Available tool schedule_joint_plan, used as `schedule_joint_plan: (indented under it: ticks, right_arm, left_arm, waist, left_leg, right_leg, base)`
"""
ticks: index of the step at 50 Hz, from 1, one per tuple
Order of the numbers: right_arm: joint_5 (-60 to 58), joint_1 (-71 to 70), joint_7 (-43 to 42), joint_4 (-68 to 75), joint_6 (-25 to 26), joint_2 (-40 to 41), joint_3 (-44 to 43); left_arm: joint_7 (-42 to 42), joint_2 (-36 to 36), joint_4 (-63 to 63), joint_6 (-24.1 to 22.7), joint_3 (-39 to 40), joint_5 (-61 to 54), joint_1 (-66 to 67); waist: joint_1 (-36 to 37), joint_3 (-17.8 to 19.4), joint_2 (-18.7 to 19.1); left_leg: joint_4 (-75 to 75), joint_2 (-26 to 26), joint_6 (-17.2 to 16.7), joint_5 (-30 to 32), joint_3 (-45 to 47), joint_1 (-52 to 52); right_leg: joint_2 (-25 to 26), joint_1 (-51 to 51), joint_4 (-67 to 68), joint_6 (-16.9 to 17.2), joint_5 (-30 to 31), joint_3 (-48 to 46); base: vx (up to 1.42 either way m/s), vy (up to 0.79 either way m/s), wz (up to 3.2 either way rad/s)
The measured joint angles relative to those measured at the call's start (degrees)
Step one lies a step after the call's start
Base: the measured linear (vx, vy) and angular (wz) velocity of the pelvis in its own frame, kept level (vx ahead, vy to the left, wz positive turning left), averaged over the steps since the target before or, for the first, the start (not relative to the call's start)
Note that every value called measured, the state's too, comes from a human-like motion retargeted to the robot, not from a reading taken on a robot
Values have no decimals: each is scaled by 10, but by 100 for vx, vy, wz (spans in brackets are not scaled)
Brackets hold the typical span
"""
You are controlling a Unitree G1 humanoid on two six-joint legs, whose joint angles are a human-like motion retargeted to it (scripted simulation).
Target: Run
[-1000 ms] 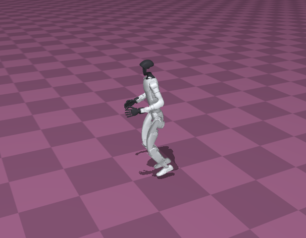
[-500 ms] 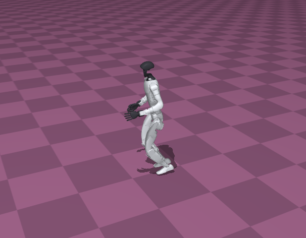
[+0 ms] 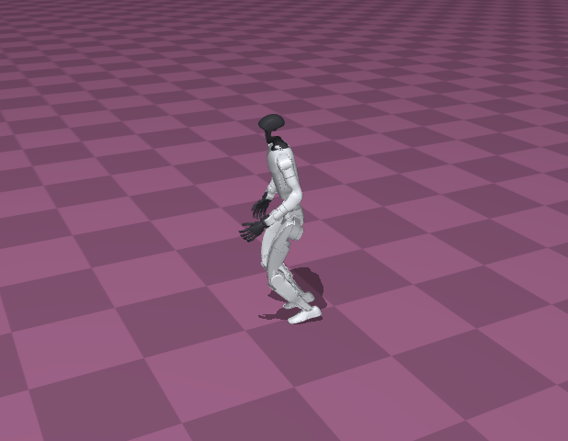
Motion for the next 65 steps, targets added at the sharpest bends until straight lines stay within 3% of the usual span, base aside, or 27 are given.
schedule_joint_plan:
  ticks: [5, 9, 13, 20, 25, 41, 60, 63, 65]
  right_arm:
    - [-19, -7, 33, 183, 44, 35, 3]
    - [-10, -69, 28, 227, 46, 47, 17]
    - [14, -92, 36, 138, 30, 42, 31]
    - [41, -52, 73, -102, -11, 1, 37]
    - [22, -47, 81, -172, -25, -23, 34]
    - [-88, -118, 132, 61, 8, 20, 82]
    - [-111, -122, 186, 154, 16, 26, 87]
    - [-114, -117, 186, 154, 15, 29, 93]
    - [-114, -125, 190, 154, 16, 25, 95]
  left_arm:
    - [8, -17, 22, 5, 5, -61, -50]
    - [-10, -35, 133, 26, -8, -75, -90]
    - [-58, -32, 193, 31, -32, -59, -84]
    - [-98, -1, 194, 19, -50, -19, -20]
    - [-109, 10, 233, 15, -62, 30, -22]
    - [-210, -23, 452, 33, -127, 188, -99]
    - [-257, -34, 477, 38, -160, 274, -95]
    - [-254, -37, 479, 38, -163, 278, -91]
    - [-257, -34, 481, 38, -161, 280, -100]
  waist:
    - [-3, 40, 3]
    - [-17, 88, 8]
    - [-24, 102, 15]
    - [-27, 67, 26]
    - [-36, 49, 38]
    - [-33, 31, 67]
    - [-49, -30, 52]
    - [-50, -23, 51]
    - [-51, -38, 48]
  left_leg:
    - [129, 33, -10, -168, 20, 3]
    - [191, 65, -6, -197, 37, 18]
    - [172, 70, -9, -158, 31, 33]
    - [46, 38, -27, -98, -3, 43]
    - [-17, 34, -31, -82, -10, 47]
    - [-24, 50, -51, -130, -4, 15]
    - [-208, -1, -46, -62, 5, 50]
    - [-175, 3, -48, -67, 8, 37]
    - [-237, -6, -45, -47, 6, 46]
  right_leg:
    - [-31, 12, 103, -13, -178, -54]
    - [-38, 36, 141, -15, -225, -76]
    - [-8, 56, 96, -5, -190, -61]
    - [52, 76, -42, 39, -103, 1]
    - [65, 88, -107, 50, -85, 12]
    - [76, 78, -148, 60, -88, 0]
    - [51, 63, -230, 79, -35, 20]
    - [46, 48, -195, 79, -37, 19]
    - [49, 54, -246, 82, -22, 22]
  base:
    - [-11, -7, -30]
    - [-9, -7, -52]
    - [1, -5, -48]
    - [5, 0, -28]
    - [0, 0, 0]
    - [-6, 0, -10]
    - [0, 0, 0]
    - [-3, 0, -2]
    - [4, 1, 2]
